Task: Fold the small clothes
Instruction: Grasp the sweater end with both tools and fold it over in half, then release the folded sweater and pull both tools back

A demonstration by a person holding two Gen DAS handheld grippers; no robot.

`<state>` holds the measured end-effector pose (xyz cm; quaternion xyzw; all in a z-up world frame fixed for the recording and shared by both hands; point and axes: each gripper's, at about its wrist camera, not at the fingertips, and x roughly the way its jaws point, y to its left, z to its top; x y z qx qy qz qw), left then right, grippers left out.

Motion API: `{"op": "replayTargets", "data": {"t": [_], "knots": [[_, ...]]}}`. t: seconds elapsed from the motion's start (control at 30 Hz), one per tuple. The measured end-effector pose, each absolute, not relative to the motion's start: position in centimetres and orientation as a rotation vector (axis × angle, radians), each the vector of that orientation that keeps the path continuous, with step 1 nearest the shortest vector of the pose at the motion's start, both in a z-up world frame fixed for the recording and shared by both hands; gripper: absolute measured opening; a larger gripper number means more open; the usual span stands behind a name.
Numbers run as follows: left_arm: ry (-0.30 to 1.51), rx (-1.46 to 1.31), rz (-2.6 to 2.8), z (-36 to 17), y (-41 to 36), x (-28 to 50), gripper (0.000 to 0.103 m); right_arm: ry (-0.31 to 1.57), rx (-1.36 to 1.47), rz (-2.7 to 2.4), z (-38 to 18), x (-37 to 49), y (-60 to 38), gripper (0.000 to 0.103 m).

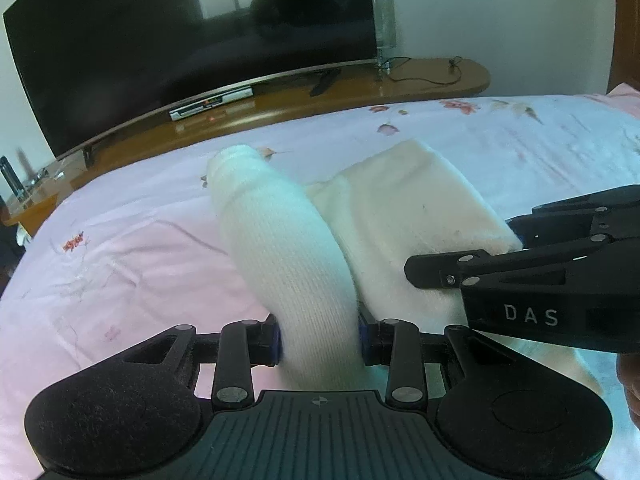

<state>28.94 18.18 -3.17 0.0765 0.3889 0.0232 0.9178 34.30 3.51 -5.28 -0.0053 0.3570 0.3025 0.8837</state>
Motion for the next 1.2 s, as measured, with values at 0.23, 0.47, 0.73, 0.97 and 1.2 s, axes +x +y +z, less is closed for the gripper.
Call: {"op": "replayTargets", "data": {"t": [0.23, 0.47, 0.73, 0.97, 1.2], "knots": [[0.789, 0.125, 0.018, -4.4, 18.3, 31.0, 0.036, 0.729, -0.021, 0.616, -5.9, 35.5, 3.2, 0.030], [0.777, -0.146, 0.023, -6.7, 24.7, 30.0, 0.090, 0.887, 0.260, 0.697, -10.4, 39.7, -0.9, 0.044], [0.677, -0.209, 0.095, -4.9, 27.3, 31.7, 0.090, 0.761, 0.313, 0.650, -6.2, 40.2, -3.0, 0.043], [0.801, -0.277, 0.156, -7.4, 27.3, 34.0, 0.093, 0.848, 0.036, 0.579, -8.0, 42.2, 1.0, 0.049], [0.748, -0.199, 0.042, -6.6, 24.3, 25.5, 0.093, 0.831, 0.070, 0.723, -4.6, 35.4, -3.4, 0.046]]}}
